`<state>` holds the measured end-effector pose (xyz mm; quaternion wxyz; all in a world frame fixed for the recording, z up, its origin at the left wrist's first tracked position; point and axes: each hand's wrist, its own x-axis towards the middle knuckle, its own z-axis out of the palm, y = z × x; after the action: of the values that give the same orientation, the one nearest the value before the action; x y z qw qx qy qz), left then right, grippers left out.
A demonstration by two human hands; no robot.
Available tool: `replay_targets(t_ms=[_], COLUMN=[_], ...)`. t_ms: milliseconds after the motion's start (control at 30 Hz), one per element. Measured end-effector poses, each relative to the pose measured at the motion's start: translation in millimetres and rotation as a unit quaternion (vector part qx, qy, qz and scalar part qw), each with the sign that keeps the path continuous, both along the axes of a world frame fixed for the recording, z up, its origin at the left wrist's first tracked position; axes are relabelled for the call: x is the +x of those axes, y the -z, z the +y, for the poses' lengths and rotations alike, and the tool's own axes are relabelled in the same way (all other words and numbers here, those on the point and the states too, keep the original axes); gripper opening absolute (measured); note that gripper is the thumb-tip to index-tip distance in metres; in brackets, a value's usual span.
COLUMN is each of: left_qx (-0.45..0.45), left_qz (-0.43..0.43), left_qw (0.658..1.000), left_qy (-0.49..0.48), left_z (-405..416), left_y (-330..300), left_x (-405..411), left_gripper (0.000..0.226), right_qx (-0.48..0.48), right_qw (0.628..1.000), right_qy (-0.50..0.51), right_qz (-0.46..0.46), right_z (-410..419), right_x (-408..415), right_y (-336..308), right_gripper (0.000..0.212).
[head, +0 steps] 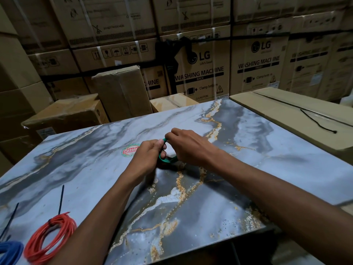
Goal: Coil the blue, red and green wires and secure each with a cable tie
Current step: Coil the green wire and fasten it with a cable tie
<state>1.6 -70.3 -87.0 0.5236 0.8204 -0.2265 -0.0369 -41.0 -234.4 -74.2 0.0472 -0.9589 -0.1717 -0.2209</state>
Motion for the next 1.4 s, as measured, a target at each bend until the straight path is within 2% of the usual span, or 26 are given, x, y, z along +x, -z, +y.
replay_targets(t_ms=[267,433,633,867,1067,1233,1400], left_qx=[0.036,0.08,0.083,0.112,0.106,0.092,0.103], left_qz=[-0.107,-0.17,-0.151,-0.133,-0.115,-0.087,-0.095], left_qw=[0.992,0.978,0.98,0.981,0.987,0.992,0.99], left_qy=[-0.058,-0.093,-0.096,-0.084,-0.046,-0.021,0.001], left_z=[-6.7,-6.7,-12.4,-43.5,-102.3,-161.4,-211.6], left_y=[10.3,11.0,7.3,-3.0,-13.0,-9.5,-8.1], left_x=[1.1,1.1,-2.7,-11.8,-17.6,-22.1,-33.0], left_gripper=[0.038,0.038,0.037,0.034,0.039,0.039,0.04], right_qx=[0.174,0.221,0.247,0.282,0.375,0.421,0.316], right_qw=[0.984,0.975,0.968,0.954,0.919,0.879,0.865], right_qy=[-0.017,-0.024,-0.03,-0.014,0.068,0.212,0.389], right_qz=[0.019,0.02,0.034,0.104,0.105,0.065,-0.019], right_z=[5.4,7.0,0.6,-35.0,-85.3,-148.1,-223.3], right_x=[7.0,6.1,1.3,-16.3,-32.7,-59.0,-81.6], right_y=[10.3,14.5,8.3,-0.9,-7.6,-16.9,-9.7], right_gripper=[0.028,0.034,0.029,0.033,0.055,0.071,0.029])
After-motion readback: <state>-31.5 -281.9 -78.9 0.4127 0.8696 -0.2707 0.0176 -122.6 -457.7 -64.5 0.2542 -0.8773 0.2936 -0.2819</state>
